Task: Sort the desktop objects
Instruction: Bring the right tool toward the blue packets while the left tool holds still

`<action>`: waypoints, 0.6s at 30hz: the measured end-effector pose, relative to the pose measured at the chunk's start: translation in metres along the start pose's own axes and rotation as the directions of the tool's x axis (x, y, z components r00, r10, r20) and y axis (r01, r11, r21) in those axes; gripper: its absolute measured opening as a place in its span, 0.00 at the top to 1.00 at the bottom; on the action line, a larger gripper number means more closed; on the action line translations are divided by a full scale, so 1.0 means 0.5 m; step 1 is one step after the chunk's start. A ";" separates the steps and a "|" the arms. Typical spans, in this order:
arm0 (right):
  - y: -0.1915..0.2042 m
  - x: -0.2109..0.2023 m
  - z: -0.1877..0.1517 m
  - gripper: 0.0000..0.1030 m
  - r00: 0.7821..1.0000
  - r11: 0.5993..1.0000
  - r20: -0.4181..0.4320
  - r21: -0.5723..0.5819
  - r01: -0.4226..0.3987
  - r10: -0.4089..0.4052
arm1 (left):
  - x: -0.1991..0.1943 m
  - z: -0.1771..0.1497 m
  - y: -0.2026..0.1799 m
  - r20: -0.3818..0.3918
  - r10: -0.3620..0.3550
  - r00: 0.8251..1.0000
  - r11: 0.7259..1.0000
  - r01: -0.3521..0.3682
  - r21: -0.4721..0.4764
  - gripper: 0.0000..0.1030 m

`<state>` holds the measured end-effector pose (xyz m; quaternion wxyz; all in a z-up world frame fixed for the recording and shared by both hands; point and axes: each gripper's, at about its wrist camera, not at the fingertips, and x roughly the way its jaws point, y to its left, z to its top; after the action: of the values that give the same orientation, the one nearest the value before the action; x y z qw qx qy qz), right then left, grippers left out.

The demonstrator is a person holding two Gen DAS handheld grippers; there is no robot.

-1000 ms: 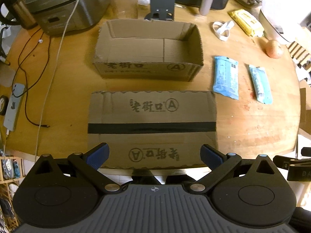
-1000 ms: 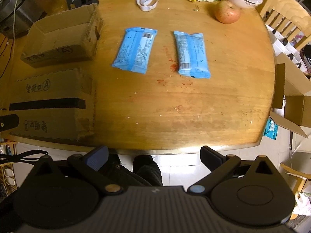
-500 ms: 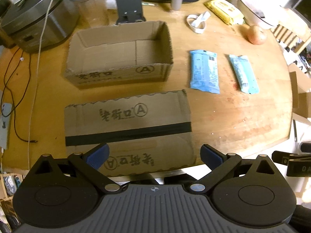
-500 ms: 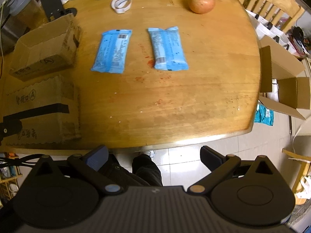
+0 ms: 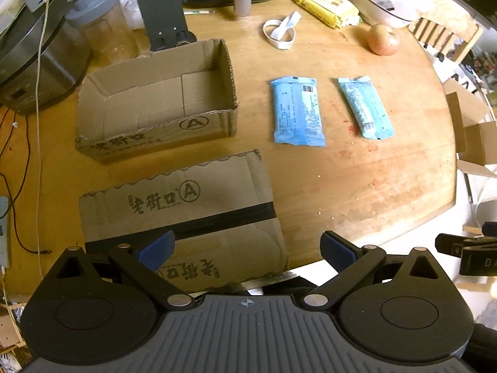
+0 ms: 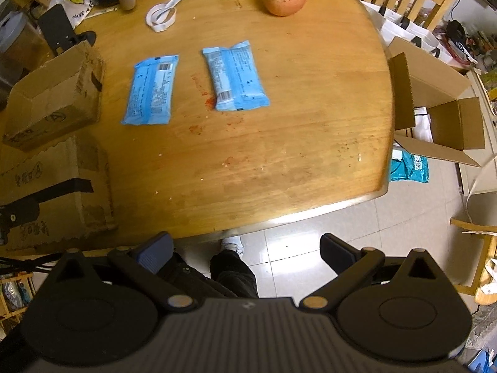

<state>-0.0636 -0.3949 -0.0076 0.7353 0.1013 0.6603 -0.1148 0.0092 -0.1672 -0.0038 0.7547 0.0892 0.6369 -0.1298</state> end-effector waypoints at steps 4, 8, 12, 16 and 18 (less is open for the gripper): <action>0.002 -0.010 0.000 0.00 1.000 1.000 0.028 -0.005 0.007 -0.007 | 0.000 0.002 -0.005 -0.001 0.000 1.000 1.000 0.000 0.010 0.00; 0.004 -0.008 0.006 0.00 1.000 1.000 0.027 -0.009 0.008 -0.007 | -0.001 0.003 -0.006 0.000 0.000 1.000 1.000 0.000 0.014 0.00; 0.007 -0.006 0.013 0.00 1.000 1.000 0.023 -0.012 0.008 -0.008 | 0.000 0.002 -0.007 -0.002 0.001 1.000 1.000 -0.001 0.017 0.00; 0.009 -0.004 0.020 0.00 1.000 1.000 0.019 -0.016 0.009 -0.008 | -0.001 0.002 -0.007 -0.001 0.000 1.000 1.000 0.000 0.020 0.00; 0.010 -0.003 0.024 0.00 1.000 1.000 0.017 -0.017 0.009 -0.009 | -0.002 0.002 -0.007 0.000 0.001 1.000 1.000 -0.001 0.020 0.00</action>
<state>-0.0510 -0.3935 -0.0050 0.7410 0.0910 0.6556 -0.1130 0.0090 -0.1708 -0.0025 0.7540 0.0970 0.6354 -0.1356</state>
